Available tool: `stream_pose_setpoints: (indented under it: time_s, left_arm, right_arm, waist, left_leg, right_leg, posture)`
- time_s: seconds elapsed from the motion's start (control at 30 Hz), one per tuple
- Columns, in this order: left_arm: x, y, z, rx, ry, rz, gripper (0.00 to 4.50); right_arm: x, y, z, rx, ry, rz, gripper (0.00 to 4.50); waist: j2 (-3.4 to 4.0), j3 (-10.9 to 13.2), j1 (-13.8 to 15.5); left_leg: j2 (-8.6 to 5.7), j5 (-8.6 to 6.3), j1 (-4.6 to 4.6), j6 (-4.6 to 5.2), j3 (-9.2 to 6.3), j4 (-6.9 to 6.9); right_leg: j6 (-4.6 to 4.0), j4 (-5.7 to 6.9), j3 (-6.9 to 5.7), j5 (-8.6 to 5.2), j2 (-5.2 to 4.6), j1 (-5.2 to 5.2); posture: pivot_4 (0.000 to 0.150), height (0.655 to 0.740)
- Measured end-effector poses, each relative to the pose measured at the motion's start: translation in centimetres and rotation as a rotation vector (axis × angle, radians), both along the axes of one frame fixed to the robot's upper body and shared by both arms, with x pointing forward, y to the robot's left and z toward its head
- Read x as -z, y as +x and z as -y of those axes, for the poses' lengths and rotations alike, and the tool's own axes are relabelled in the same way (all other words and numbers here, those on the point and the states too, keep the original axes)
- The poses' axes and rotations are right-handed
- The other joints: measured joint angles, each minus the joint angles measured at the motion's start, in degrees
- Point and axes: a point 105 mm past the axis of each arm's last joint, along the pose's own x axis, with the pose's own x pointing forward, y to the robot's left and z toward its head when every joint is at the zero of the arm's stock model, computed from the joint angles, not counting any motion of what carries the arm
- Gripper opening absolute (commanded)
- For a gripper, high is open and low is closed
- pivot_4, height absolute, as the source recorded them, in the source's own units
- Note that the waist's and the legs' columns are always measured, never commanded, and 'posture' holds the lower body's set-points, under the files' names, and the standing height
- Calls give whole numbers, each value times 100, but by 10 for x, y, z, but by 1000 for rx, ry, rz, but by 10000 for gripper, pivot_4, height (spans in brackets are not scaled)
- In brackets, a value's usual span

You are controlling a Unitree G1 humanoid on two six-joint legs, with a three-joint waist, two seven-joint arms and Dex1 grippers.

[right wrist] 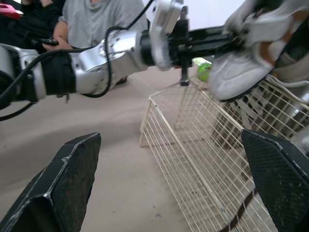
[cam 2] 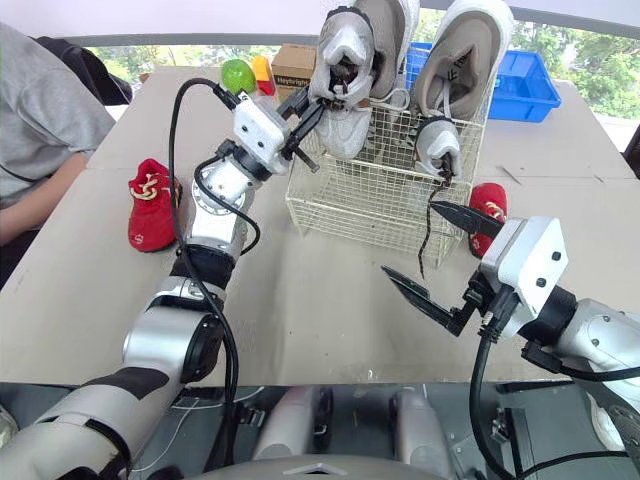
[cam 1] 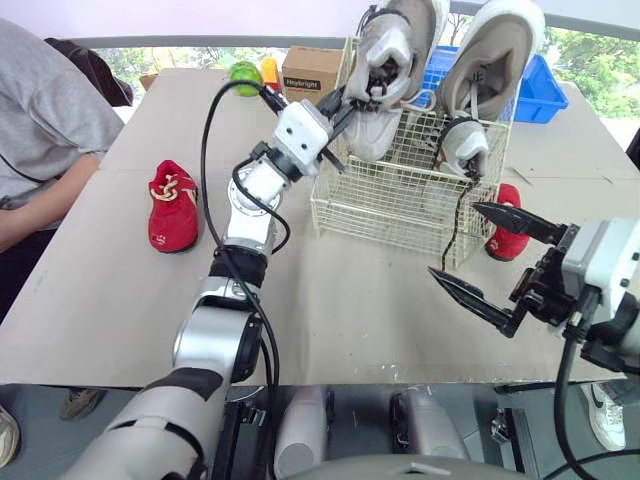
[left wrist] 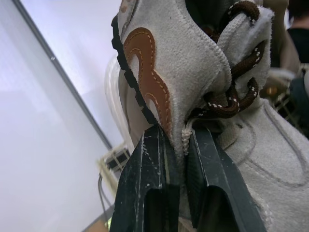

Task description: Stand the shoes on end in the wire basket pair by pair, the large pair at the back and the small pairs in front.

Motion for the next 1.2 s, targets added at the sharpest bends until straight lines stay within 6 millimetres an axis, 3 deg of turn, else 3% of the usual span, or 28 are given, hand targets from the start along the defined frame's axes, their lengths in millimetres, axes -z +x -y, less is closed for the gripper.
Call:
stream_pose_setpoints:
  time_s: [0.43, 0.77, 1.0, 1.2]
  left_arm:
    - [5, -1, -18, -141, -32, 106, 55]
    - [4, -4, -15, -204, -42, 235, 55]
    - [30, -3, -11, -134, -29, 109, 55]
    - [33, 0, -18, -80, -45, -6, 55]
  right_arm:
    - [1, -1, 2, 17, 7, 13, 45000]
    - [-1, -1, 2, 13, 4, 23, 45000]
    - [1, -1, 2, 21, 3, 15, 45000]
    - [4, -1, 3, 27, 3, 0, 45000]
  waist:
    - [-1, -26, -21]
    - [-2, -25, -9]
    - [-1, -26, -13]
    - [1, -35, -17]
  left_leg:
    - [1, 0, 17, 0, 0, -2]
    - [0, 0, 2, 0, 2, -2]
    - [2, 0, 4, -1, 3, -2]
    - [2, 0, 16, -1, 2, -2]
  right_leg:
    - [0, 12, 11, 0, 6, 1]
    - [1, 2, 0, 0, 5, -1]
    - [0, 4, 0, 0, 3, 0]
    - [0, 13, 6, 0, 4, 4]
  posture:
    - [1500, 7400]
    - [1500, 7400]
    - [1500, 7400]
    - [1500, 7400]
